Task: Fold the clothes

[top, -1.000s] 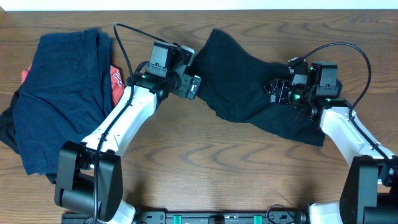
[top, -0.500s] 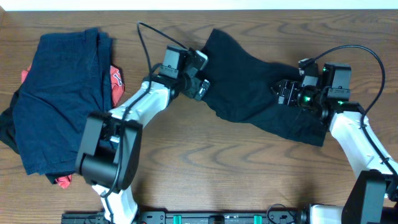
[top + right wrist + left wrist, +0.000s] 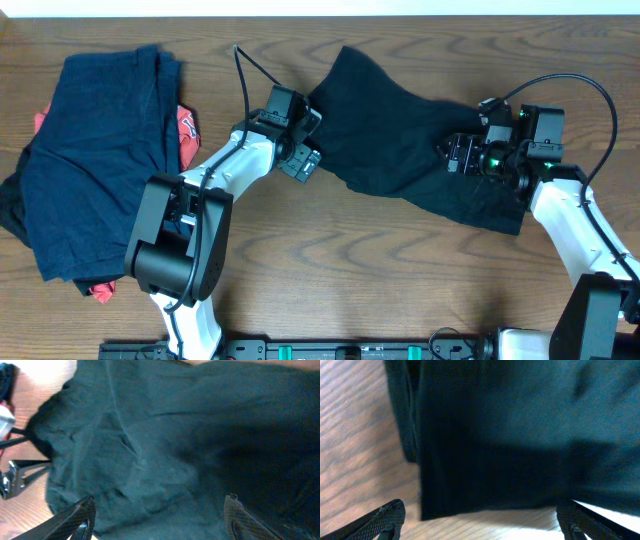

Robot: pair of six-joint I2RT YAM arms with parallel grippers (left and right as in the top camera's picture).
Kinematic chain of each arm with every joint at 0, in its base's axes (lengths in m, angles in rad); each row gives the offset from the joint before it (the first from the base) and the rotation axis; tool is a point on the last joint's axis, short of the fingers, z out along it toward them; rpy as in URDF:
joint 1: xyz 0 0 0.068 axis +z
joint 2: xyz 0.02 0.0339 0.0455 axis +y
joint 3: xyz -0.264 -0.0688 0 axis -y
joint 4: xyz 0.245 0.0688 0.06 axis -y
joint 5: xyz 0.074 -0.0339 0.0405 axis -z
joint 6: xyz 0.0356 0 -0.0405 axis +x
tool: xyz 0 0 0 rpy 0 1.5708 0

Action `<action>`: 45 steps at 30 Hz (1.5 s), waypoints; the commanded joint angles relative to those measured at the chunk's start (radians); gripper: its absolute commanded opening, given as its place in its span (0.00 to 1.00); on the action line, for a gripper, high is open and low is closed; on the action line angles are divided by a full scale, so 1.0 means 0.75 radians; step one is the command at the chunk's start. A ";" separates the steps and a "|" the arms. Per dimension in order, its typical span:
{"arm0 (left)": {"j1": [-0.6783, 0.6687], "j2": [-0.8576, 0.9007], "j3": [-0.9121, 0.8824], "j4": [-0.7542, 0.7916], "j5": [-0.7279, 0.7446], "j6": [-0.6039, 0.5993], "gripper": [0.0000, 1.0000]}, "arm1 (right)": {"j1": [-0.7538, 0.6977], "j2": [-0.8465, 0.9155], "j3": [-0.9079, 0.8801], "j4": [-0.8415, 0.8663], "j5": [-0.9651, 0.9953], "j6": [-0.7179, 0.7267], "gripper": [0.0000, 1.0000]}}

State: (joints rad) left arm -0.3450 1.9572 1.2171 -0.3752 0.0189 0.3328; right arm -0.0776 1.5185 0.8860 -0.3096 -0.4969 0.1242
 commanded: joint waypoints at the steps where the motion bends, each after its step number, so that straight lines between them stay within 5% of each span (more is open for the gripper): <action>1: 0.002 0.010 0.013 -0.013 -0.082 -0.048 0.98 | -0.009 -0.018 -0.003 -0.022 0.047 -0.031 0.80; 12: 0.007 -0.013 0.043 -0.013 -0.039 -0.405 0.96 | -0.009 -0.018 -0.003 -0.052 0.109 -0.048 0.80; 25: 0.247 -0.203 0.055 -0.046 0.679 -0.636 0.96 | -0.009 -0.018 -0.003 -0.061 0.204 -0.048 0.80; 45: 0.249 0.018 0.055 0.157 0.611 -0.795 0.88 | -0.009 -0.017 -0.003 -0.091 0.199 -0.049 0.80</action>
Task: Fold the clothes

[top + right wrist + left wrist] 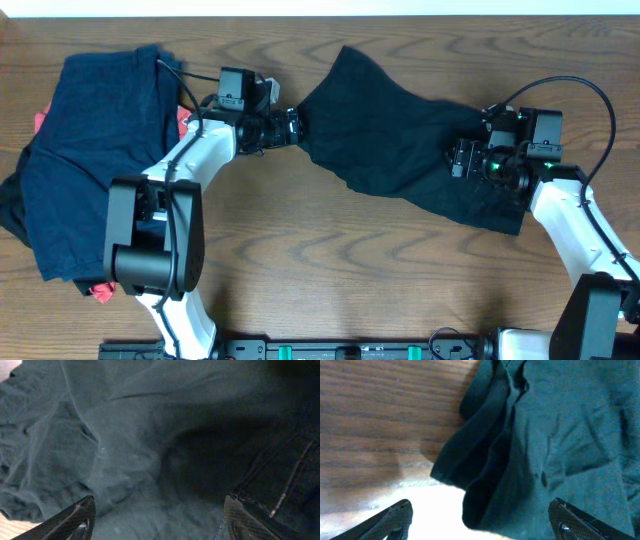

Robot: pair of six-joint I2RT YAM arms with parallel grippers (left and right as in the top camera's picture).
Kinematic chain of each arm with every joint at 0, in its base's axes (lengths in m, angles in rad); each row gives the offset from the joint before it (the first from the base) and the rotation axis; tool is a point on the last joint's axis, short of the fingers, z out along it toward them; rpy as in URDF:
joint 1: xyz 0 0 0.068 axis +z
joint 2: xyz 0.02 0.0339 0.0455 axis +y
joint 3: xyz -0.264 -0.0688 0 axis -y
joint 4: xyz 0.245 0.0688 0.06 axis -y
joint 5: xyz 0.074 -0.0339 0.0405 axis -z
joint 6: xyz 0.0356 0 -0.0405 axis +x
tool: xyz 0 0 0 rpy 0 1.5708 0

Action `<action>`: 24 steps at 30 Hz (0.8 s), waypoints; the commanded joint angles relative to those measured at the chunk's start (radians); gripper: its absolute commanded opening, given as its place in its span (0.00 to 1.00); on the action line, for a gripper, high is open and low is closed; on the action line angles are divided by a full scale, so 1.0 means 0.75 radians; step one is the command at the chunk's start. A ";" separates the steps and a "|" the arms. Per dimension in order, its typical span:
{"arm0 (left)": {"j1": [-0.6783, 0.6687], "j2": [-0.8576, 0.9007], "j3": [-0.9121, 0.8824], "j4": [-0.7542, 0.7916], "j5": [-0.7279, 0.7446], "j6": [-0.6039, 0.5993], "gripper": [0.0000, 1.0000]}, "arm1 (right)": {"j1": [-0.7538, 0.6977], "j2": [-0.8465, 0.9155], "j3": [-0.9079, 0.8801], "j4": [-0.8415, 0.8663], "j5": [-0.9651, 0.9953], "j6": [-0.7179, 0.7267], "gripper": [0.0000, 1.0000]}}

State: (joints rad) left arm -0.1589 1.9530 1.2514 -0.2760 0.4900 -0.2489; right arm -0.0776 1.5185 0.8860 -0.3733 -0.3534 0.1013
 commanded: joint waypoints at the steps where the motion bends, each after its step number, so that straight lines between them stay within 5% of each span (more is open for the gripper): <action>1: 0.001 0.028 0.010 0.040 -0.017 -0.019 0.88 | -0.009 -0.018 -0.003 -0.007 0.008 -0.019 0.80; 10: -0.008 0.119 0.010 0.120 -0.074 0.026 0.81 | -0.009 -0.018 -0.003 -0.008 0.008 -0.028 0.81; 16: -0.011 0.125 0.010 0.179 -0.076 0.025 0.63 | -0.009 -0.017 -0.003 -0.007 0.008 -0.029 0.81; 24: -0.067 0.135 0.009 0.181 -0.076 0.025 0.52 | -0.009 -0.017 -0.003 -0.007 0.009 -0.028 0.81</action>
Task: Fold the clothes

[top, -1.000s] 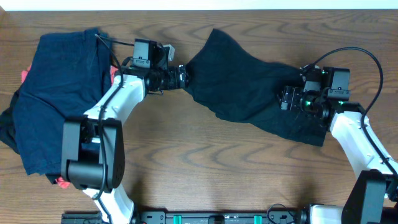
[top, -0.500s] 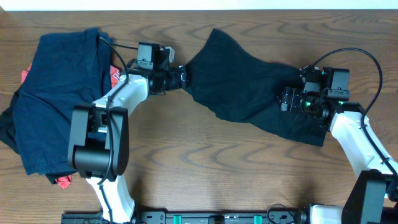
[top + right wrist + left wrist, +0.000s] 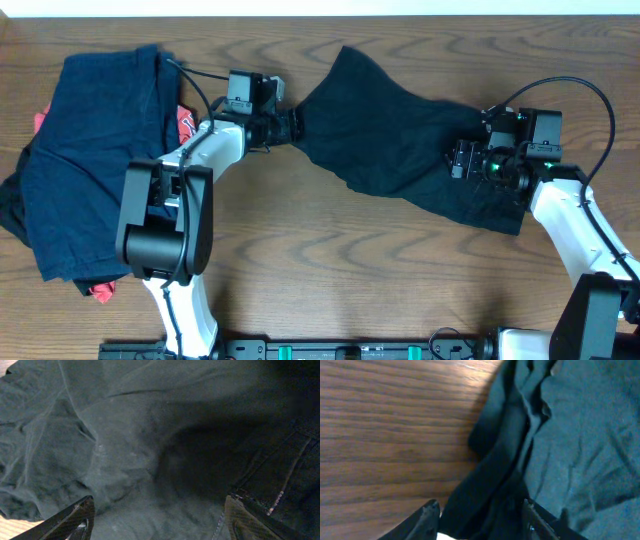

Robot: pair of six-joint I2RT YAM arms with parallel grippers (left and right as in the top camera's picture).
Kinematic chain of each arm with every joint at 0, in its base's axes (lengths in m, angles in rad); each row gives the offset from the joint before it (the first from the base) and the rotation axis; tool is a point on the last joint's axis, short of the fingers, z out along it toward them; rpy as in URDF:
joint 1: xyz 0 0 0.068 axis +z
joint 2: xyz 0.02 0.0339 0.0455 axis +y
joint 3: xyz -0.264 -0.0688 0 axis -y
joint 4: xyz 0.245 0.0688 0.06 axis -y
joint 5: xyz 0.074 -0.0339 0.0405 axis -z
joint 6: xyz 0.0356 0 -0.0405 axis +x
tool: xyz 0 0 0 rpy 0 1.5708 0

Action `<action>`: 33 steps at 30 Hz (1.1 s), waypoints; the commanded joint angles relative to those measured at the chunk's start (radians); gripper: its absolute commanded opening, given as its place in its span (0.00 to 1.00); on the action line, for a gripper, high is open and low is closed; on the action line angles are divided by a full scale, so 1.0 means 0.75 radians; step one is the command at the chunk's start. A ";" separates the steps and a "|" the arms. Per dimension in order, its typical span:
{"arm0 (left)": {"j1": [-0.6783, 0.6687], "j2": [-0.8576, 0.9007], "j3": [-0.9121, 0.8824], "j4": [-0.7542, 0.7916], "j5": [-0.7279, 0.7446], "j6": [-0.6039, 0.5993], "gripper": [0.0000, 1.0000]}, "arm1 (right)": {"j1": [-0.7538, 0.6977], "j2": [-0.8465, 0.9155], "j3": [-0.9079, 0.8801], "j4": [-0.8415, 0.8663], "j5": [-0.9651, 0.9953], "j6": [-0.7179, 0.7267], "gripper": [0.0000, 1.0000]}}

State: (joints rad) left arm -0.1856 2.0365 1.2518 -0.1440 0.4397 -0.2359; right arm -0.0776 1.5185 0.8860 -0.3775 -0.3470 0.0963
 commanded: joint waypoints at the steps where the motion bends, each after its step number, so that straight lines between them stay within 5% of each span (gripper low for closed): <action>1: -0.041 0.025 0.008 0.005 -0.009 0.008 0.49 | -0.009 -0.017 -0.003 -0.001 0.000 -0.022 0.81; 3: -0.056 0.025 0.008 0.006 -0.009 0.008 0.44 | -0.009 -0.017 -0.003 -0.002 0.000 -0.022 0.81; 6: -0.057 0.025 0.008 0.006 -0.010 0.001 0.08 | -0.009 -0.017 -0.003 -0.006 0.005 -0.022 0.81; 7: -0.051 0.025 0.008 0.005 -0.010 -0.012 0.06 | -0.009 -0.017 -0.003 -0.008 0.005 -0.022 0.81; 19: 0.140 0.017 0.008 -0.262 0.107 -0.488 0.06 | -0.009 -0.017 -0.004 -0.017 0.005 -0.017 0.83; 26: 0.244 0.017 0.008 -0.490 0.279 -0.494 0.06 | -0.009 -0.014 -0.009 -0.029 0.167 0.258 0.76; 33: 0.262 0.017 0.008 -0.545 0.341 -0.274 0.06 | -0.009 0.060 -0.014 -0.028 0.417 0.360 0.68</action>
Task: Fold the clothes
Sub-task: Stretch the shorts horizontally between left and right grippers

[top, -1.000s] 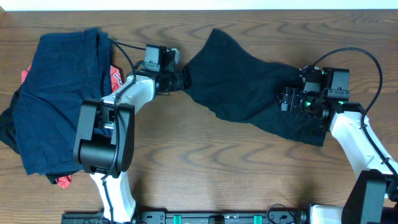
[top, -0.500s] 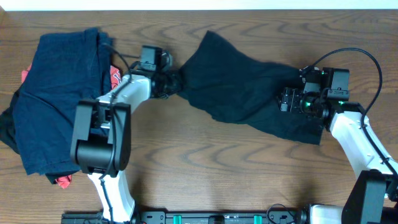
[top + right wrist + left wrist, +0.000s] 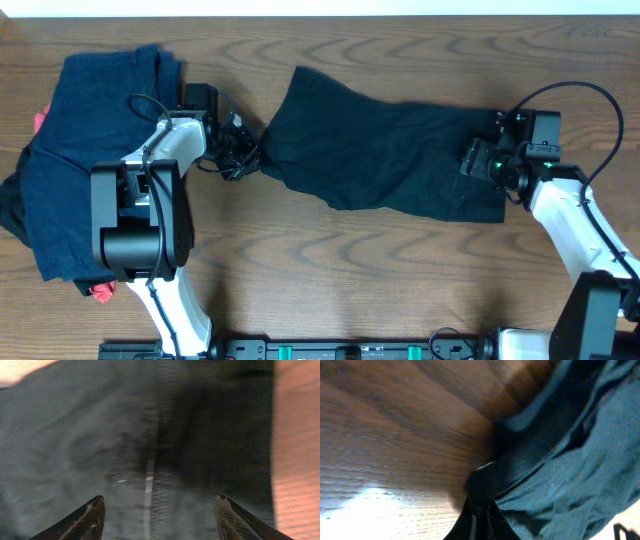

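Note:
A black garment (image 3: pixel 380 155) lies stretched across the middle of the wooden table, with a stitched seam showing in the right wrist view (image 3: pixel 150 470). My left gripper (image 3: pixel 243 160) is shut on its bunched left edge (image 3: pixel 485 480), the jaws pressed together on the cloth (image 3: pixel 480 517). My right gripper (image 3: pixel 472 160) hovers open over the garment's right end (image 3: pixel 160 517), with nothing between its fingers (image 3: pixel 90 517).
A pile of navy clothes (image 3: pixel 90 170) lies at the left of the table (image 3: pixel 350 290), with red cloth (image 3: pixel 40 122) peeking out beneath it. Bare wood runs along the front, and the table's far edge is just behind the garment.
My left gripper has shut on the garment's left edge and sits further left and nearer. The garment has shifted left and lies longer and flatter. My right gripper is now over its right end.
My left gripper stood open at the garment's lower left edge, then open at its left tip, then with narrowed jaws around that tip. Now it is shut on it and the garment lies drawn leftward. My right gripper stayed open over the right part throughout.

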Robot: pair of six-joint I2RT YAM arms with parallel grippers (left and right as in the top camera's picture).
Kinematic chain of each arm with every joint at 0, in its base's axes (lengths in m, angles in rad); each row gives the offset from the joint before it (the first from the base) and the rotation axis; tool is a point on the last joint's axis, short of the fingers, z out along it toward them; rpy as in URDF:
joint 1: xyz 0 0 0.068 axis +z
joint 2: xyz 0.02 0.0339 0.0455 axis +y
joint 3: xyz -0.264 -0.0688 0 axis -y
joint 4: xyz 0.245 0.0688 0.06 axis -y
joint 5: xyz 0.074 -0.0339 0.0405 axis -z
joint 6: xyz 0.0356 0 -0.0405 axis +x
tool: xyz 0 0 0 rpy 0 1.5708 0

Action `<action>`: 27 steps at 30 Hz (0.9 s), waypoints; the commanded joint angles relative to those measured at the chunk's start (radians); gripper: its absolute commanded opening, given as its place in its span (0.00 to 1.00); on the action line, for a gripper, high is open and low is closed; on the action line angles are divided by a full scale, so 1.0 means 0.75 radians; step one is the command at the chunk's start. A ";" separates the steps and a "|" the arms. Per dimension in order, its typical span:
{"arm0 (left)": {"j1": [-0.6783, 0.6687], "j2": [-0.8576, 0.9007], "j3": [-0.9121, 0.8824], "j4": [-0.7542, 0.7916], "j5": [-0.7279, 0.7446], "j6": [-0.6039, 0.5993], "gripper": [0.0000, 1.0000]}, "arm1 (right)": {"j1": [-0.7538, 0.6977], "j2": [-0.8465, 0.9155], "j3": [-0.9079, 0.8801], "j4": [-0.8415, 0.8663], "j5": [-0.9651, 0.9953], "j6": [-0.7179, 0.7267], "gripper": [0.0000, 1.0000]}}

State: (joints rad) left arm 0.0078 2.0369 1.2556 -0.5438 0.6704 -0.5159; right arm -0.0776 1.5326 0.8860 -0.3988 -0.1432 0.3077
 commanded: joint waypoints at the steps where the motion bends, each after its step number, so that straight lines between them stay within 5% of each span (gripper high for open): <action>1: 0.006 0.017 0.003 -0.012 0.031 0.110 0.06 | -0.009 0.053 -0.014 0.005 0.160 0.078 0.68; 9: 0.006 0.017 0.003 -0.035 0.024 0.255 0.06 | -0.009 0.184 -0.014 0.069 0.267 0.072 0.61; 14: 0.006 0.017 0.003 -0.037 -0.023 0.399 0.55 | -0.008 0.267 -0.014 0.113 0.266 0.073 0.41; 16: 0.006 0.017 0.003 -0.041 -0.067 0.419 0.62 | -0.008 0.300 -0.014 0.123 0.266 0.073 0.17; 18: 0.006 0.017 0.003 -0.037 -0.088 0.465 0.67 | -0.009 0.334 -0.014 0.130 0.267 0.073 0.07; 27: 0.007 0.017 0.004 0.016 -0.117 0.547 0.94 | -0.010 0.491 -0.014 0.310 0.311 0.021 0.01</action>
State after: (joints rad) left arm 0.0055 2.0178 1.2728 -0.5365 0.6907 -0.1467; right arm -0.0792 1.7947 0.9024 -0.1902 0.0685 0.3542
